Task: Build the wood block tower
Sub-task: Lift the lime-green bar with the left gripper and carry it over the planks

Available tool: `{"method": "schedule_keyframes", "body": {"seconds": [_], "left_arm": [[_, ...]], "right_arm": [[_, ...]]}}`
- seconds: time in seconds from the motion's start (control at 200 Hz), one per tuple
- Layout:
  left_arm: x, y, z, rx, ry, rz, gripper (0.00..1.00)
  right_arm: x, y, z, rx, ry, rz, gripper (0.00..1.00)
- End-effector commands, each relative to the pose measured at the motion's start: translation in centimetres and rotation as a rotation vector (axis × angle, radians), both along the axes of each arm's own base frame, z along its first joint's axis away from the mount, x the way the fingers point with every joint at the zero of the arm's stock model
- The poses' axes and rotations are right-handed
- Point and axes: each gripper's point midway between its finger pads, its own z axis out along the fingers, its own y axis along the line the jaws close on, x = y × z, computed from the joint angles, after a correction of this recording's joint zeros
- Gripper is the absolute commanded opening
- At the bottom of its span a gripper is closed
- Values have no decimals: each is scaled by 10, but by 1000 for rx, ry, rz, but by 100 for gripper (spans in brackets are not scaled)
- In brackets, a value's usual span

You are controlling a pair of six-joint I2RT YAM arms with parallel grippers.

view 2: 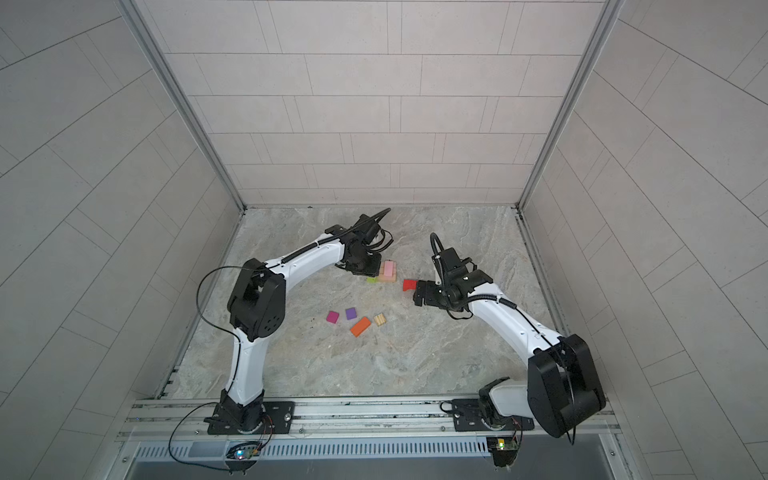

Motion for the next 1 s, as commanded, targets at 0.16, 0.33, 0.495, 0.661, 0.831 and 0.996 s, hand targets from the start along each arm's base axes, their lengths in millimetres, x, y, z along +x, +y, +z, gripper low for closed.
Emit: {"method": "schedule_keyframes", "body": {"seconds": [0.16,0.33,0.495,0.661,0.831,0.996], "left_arm": [[17,-11,4,-98,23,79,31],[26,-15,1,-137,35,105,31],[32,-17,-5,-159,42,125,31],[36,-16,-10,-160,40,138,31],[39,-17,-11,-174,42,146,31],[40,-18,-13,-182,48,150,31]], "right_arm": [[4,-3,-4,-5,18,-9,96],[3,-3,-8,-4,27,-6,96],[4,-6,-7,-2,27,-11,96],[4,-7,-7,1,27,-13,96],[4,-9,-7,-1,32,-14,95],[3,-9,-9,-1,36,-10,95]]}}
